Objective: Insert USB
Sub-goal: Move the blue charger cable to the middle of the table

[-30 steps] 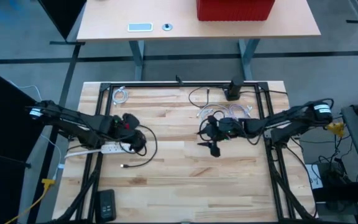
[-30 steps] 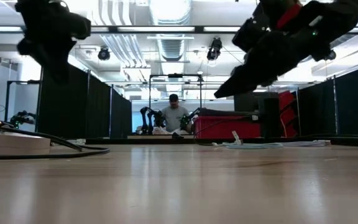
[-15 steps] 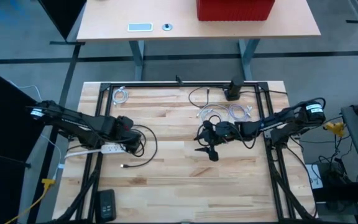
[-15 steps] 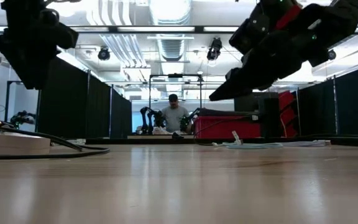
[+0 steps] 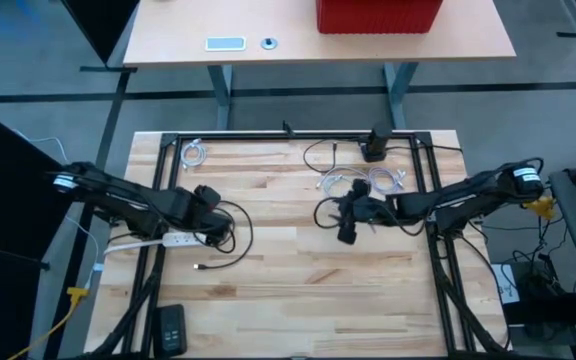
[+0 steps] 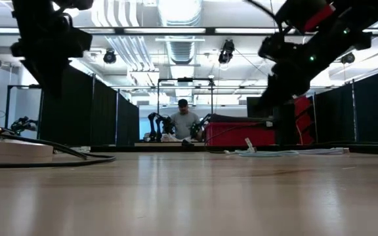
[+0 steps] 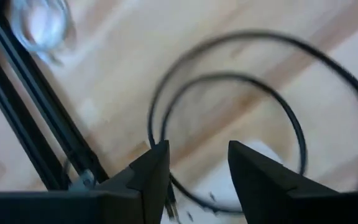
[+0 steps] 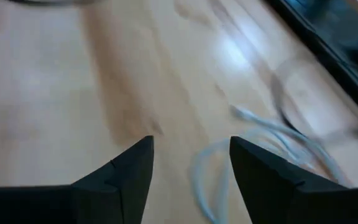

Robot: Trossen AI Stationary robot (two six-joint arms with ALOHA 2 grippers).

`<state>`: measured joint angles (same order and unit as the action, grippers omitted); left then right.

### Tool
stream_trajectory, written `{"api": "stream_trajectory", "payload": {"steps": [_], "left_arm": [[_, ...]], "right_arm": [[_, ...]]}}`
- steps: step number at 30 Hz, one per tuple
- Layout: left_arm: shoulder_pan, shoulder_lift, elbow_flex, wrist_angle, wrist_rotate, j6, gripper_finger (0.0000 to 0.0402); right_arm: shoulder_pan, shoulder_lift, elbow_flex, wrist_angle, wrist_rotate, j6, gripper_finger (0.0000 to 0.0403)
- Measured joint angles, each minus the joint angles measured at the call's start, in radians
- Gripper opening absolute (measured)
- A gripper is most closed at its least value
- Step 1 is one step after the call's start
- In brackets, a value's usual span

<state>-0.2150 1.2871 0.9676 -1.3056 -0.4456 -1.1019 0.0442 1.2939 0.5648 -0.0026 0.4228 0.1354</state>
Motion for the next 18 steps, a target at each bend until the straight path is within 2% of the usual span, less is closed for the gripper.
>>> {"api": "stream_trajectory", "payload": {"steps": [3,5,10,13,18], "left_arm": [[0.0,0.02,-0.001,0.049,-0.135,0.061,0.0141],[0.001,0.031,-0.001,0.095,-0.211,0.118,0.0135],[0.001,0.038,-0.002,0.242,-0.348,0.267,0.012],[0.0,0.033,-0.001,0.374,-0.525,0.361,0.011],[-0.006,0.032,-0.001,0.687,-0.865,0.525,0.0104]], "right_arm": [[-0.021,0.002,-0.001,-0.06,0.02,0.006,0.0172],[-0.036,0.021,-0.002,-0.054,0.014,0.006,0.0142],[-0.099,0.072,-0.002,-0.04,0.015,-0.012,0.0022],[-0.143,0.092,-0.002,-0.041,0.015,-0.056,0.0012],[-0.19,0.149,-0.002,-0.024,0.014,-0.079,0.0004]]}}
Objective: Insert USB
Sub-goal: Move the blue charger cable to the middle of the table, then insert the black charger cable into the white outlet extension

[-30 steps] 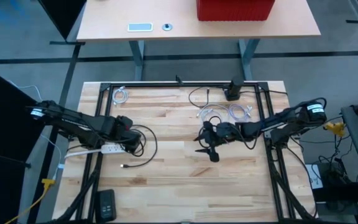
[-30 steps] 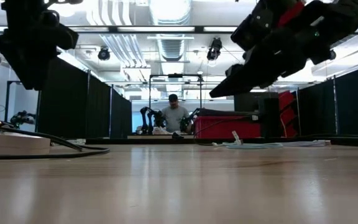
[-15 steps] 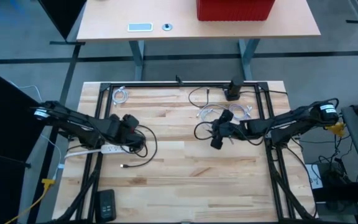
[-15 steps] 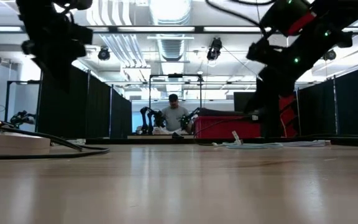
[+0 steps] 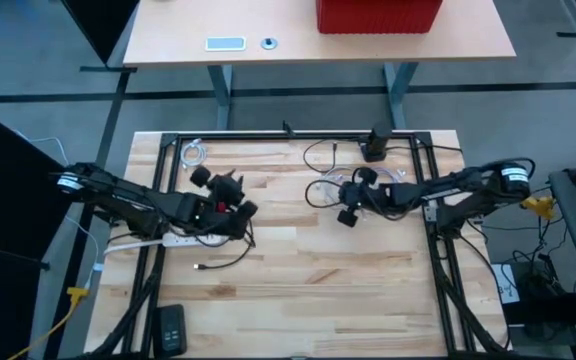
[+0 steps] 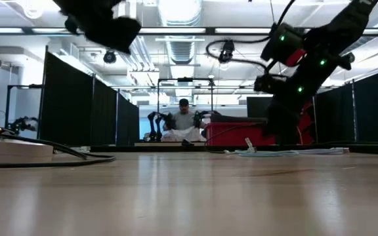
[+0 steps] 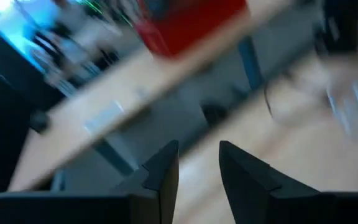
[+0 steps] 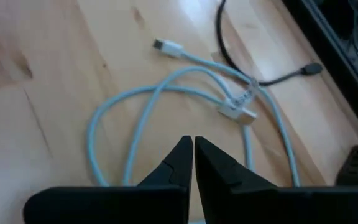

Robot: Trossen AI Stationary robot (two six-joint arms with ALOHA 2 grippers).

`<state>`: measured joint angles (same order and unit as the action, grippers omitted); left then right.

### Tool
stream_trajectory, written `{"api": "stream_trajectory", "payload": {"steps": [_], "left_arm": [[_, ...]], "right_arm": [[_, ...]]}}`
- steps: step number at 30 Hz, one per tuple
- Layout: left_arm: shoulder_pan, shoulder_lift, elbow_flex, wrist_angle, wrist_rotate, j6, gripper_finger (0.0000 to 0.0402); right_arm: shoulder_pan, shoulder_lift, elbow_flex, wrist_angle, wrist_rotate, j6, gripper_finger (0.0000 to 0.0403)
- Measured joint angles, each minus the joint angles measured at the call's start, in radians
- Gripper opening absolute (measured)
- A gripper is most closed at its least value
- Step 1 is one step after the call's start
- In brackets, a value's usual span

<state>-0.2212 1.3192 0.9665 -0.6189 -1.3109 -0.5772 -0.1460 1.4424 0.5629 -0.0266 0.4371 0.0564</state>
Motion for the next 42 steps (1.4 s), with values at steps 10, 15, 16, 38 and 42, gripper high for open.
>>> {"api": "stream_trajectory", "payload": {"steps": [10,15,16,38,42], "left_arm": [[0.007,0.0,0.0,0.225,-0.033,0.221,0.0104],[0.007,0.0,0.0,0.196,-0.033,0.218,0.0104],[0.007,0.0,0.0,0.196,-0.033,0.218,0.0104],[0.006,0.001,-0.001,0.138,0.227,0.147,0.0103],[0.023,0.001,-0.008,-0.004,0.397,0.099,0.0103]], "right_arm": [[-0.003,0.151,0.001,0.073,-0.018,-0.006,0.0],[0.038,0.165,0.002,0.084,-0.023,0.085,0.0],[0.055,0.162,0.002,0.084,-0.029,0.103,0.0],[0.368,-0.043,0.021,0.135,-0.131,0.114,0.0],[0.302,-0.063,0.021,0.137,-0.096,0.025,0.0]]}}
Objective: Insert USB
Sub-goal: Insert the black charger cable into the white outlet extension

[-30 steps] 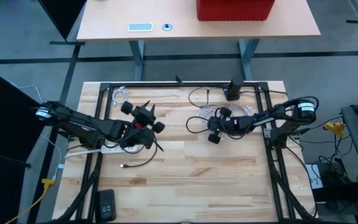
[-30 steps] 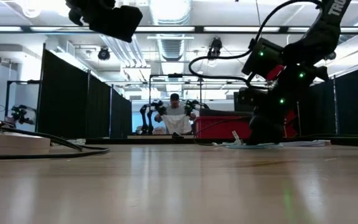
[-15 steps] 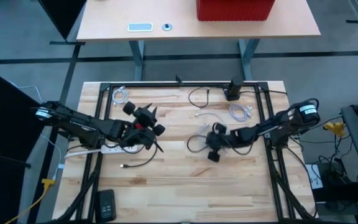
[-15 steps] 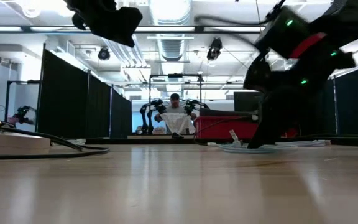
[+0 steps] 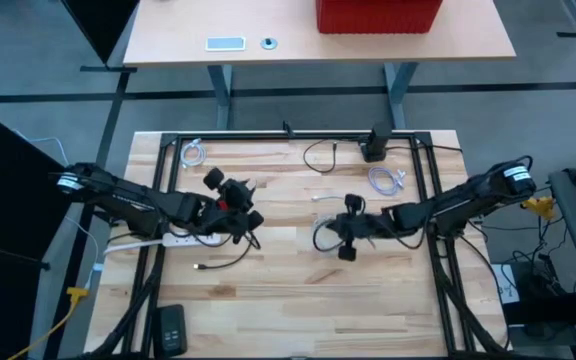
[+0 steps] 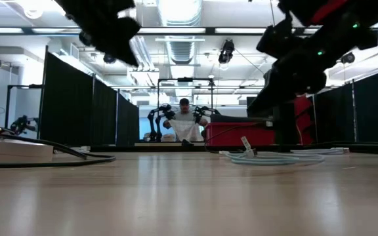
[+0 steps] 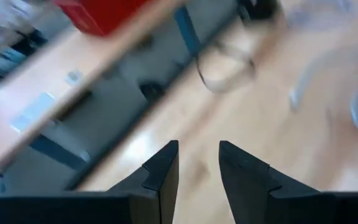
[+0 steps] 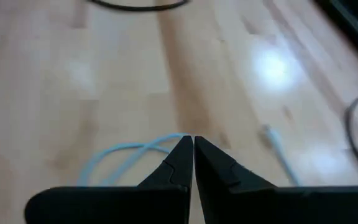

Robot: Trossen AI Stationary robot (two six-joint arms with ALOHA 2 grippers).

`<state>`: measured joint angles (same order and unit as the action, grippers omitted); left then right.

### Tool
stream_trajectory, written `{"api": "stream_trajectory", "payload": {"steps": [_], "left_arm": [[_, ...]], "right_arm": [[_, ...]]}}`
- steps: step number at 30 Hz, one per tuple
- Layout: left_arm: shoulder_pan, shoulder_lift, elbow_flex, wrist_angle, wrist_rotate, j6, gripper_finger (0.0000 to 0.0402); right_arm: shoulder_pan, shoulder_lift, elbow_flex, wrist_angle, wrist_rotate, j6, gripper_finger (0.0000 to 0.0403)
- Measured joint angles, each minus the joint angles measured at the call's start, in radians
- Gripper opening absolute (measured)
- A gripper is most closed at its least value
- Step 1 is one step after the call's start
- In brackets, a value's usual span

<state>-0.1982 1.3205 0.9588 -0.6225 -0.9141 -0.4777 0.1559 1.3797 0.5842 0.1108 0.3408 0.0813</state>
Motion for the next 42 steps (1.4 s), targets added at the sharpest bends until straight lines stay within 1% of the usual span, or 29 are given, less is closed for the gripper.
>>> {"api": "stream_trajectory", "payload": {"steps": [3,6,8,10,14,20,24,27,30,34,37,40,42], "left_arm": [[0.062,-0.004,0.013,-0.162,0.172,-0.112,0.0103],[0.144,-0.003,0.017,-0.334,0.396,-0.2,0.0103],[0.201,0.002,0.016,-0.438,0.515,-0.247,0.0108],[0.254,0.002,0.015,-0.539,0.577,-0.297,0.0115],[0.324,0.001,0.015,-0.68,0.664,-0.394,0.0138],[0.329,0.031,0.014,-0.725,0.691,-0.433,0.0168],[0.303,0.091,0.011,-0.773,0.714,-0.463,0.0173],[0.281,0.149,0.011,-0.853,0.756,-0.491,0.017],[0.252,0.205,0.011,-0.901,0.76,-0.5,0.0162],[0.222,0.248,0.008,-0.883,0.761,-0.49,0.015],[0.211,0.264,-0.008,-0.858,0.781,-0.465,0.0141],[0.21,0.265,-0.041,-0.817,0.853,-0.444,0.0134],[0.21,0.264,-0.064,-0.807,0.884,-0.441,0.013]], "right_arm": [[-0.04,0.004,-0.001,0.018,-0.003,-0.014,0.0],[-0.049,0.017,-0.001,0.046,-0.025,-0.008,0.0],[-0.046,0.028,-0.001,0.064,-0.036,-0.007,0.0],[-0.039,0.037,-0.001,0.071,-0.037,-0.002,0.0],[-0.033,0.065,-0.001,0.097,-0.041,0.012,0.0],[-0.018,0.128,-0.004,0.137,-0.072,-0.001,0.0],[-0.016,0.174,-0.004,0.197,-0.121,-0.003,0.0021],[-0.016,0.2,-0.004,0.243,-0.135,-0.004,0.0052],[-0.016,0.209,-0.004,0.267,-0.135,-0.004,0.0084],[-0.016,0.202,-0.004,0.27,-0.133,-0.004,0.0118],[-0.016,0.202,-0.004,0.273,-0.132,-0.004,0.0135],[-0.016,0.207,-0.004,0.269,-0.132,-0.004,0.0147],[-0.016,0.207,-0.004,0.269,-0.132,-0.003,0.0153]]}}
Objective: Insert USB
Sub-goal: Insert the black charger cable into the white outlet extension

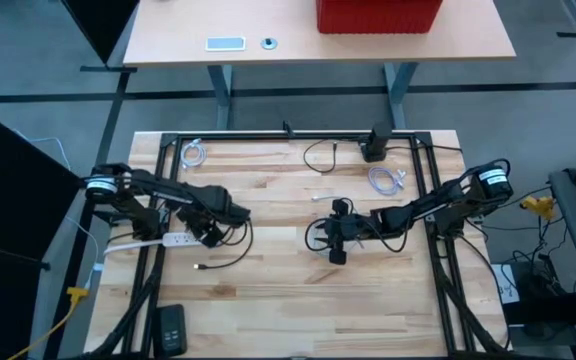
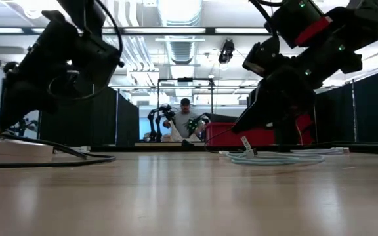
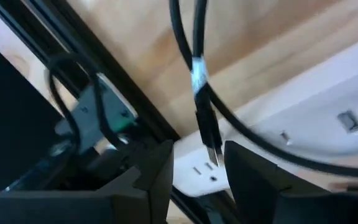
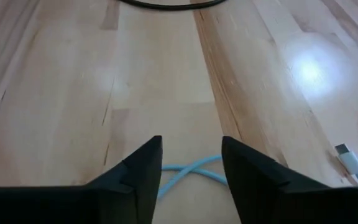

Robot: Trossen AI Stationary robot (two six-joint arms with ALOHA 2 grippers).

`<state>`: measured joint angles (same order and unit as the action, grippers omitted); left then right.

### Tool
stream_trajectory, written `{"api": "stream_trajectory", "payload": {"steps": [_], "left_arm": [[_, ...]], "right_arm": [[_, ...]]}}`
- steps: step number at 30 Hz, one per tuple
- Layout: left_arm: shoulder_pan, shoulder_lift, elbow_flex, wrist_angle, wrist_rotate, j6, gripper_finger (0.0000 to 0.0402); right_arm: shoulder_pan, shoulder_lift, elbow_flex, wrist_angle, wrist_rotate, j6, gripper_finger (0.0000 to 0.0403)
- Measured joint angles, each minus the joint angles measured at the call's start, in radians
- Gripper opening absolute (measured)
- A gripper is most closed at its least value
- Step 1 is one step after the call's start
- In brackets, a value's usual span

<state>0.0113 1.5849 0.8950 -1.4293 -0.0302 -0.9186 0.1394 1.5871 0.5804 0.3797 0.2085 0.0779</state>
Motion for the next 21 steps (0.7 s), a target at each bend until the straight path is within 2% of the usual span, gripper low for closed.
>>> {"api": "stream_trajectory", "payload": {"steps": [13,17,21], "left_arm": [[-0.004,-0.01,-0.085,0.096,-0.013,-0.034,0.0137],[-0.005,-0.01,-0.107,0.1,-0.061,-0.037,0.0118],[-0.004,-0.01,-0.108,0.119,-0.074,-0.033,0.0077]], "right_arm": [[0.0,0.0,0.0,-0.002,0.0,0.013,0.0162],[0.0,0.0,0.0,-0.001,0.0,0.015,0.0165],[0.0,0.0,0.0,0.0,0.0,0.015,0.0163]]}}
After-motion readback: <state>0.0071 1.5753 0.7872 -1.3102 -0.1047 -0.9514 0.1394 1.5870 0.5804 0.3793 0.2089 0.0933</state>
